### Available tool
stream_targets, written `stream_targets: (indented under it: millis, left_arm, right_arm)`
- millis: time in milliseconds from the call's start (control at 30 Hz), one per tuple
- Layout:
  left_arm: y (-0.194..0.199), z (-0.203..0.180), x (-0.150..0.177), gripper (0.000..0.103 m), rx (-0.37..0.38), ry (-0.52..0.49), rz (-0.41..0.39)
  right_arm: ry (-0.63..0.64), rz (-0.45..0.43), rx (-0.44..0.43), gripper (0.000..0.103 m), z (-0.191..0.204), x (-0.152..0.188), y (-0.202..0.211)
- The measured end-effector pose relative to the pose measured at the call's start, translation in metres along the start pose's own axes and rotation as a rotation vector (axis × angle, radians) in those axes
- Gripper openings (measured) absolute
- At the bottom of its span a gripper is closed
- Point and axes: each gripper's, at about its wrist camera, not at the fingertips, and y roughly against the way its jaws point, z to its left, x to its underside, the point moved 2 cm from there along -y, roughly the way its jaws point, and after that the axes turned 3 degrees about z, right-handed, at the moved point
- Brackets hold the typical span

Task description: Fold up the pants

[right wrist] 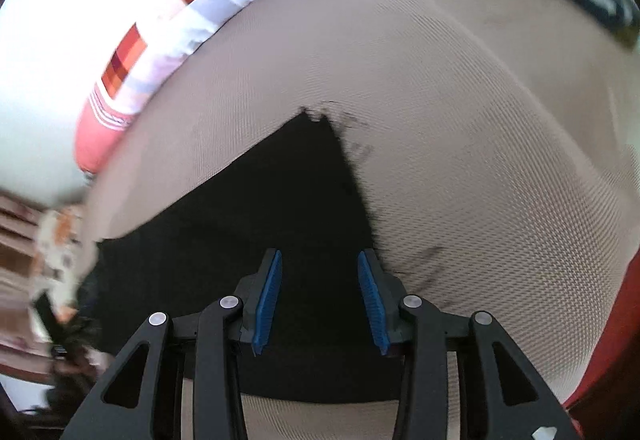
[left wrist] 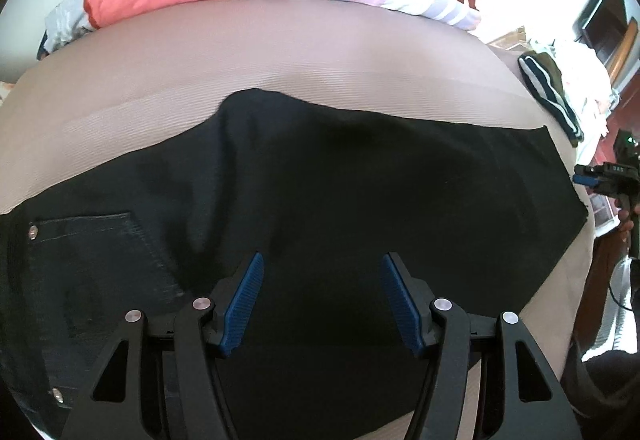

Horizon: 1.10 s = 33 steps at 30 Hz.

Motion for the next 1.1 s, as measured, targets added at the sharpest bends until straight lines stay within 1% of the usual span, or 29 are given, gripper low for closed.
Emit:
stream_targets:
  millis: [33,167,333,367,433,533,600,633,667,700,800,933,1000,1100]
  left_arm:
    - [-0.002,-0.003,-0.001,0.062,0.002,0.002,0.005]
    - [-0.009,-0.016,-0.002,0.062,0.004,-0.004,0.020]
    - [-0.019,-0.022,-0.001,0.062,-0.010,0.011,0.042]
    - [-0.021,-0.022,-0.001,0.062,-0.011,0.015,0.043]
    - [-0.023,-0.024,-0.002,0.062,-0.024,0.015,0.032]
    - [-0.026,-0.024,-0.004,0.062,-0.033,0.023,0.025]
    - [-0.027,-0.025,-0.005,0.062,-0.045,0.018,0.020]
    - [-0.028,-0.026,-0.005,0.063,-0.050,0.018,0.019]
    - [-0.029,-0.028,-0.005,0.063,-0.054,0.018,0.018]
    - [-0.029,-0.029,-0.005,0.064,-0.056,0.017,0.016]
    - [-0.031,-0.032,-0.005,0.065,-0.069,0.010,0.008]
    - [-0.032,-0.034,-0.006,0.066,-0.068,0.006,-0.001]
    - [-0.032,-0.031,-0.007,0.066,-0.054,0.021,-0.006]
    - [-0.029,-0.025,-0.008,0.066,-0.020,0.051,-0.012]
  right_arm:
    - [-0.019,0.023,-0.029,0.038,-0.011,-0.002,0.000]
    - [-0.020,0.061,-0.090,0.038,-0.025,-0.003,-0.003]
    - [0.013,0.084,-0.165,0.038,-0.028,-0.009,-0.012]
    - [0.017,0.102,-0.199,0.037,-0.028,-0.010,-0.015]
    - [0.030,0.114,-0.229,0.035,-0.027,-0.013,-0.019]
    - [0.048,0.132,-0.269,0.025,-0.023,-0.019,-0.028]
    - [0.049,0.138,-0.286,0.016,-0.022,-0.023,-0.034]
    - [0.043,0.138,-0.296,0.014,-0.021,-0.025,-0.038]
    - [0.042,0.140,-0.301,0.010,-0.020,-0.027,-0.041]
    - [0.040,0.135,-0.304,0.008,-0.019,-0.028,-0.043]
    - [0.033,0.116,-0.300,0.007,-0.015,-0.026,-0.046]
    - [0.032,0.068,-0.214,0.007,-0.003,-0.019,-0.040]
    - [0.013,0.046,-0.192,0.007,0.005,-0.015,-0.035]
    - [-0.005,0.014,-0.214,0.007,0.028,-0.009,-0.024]
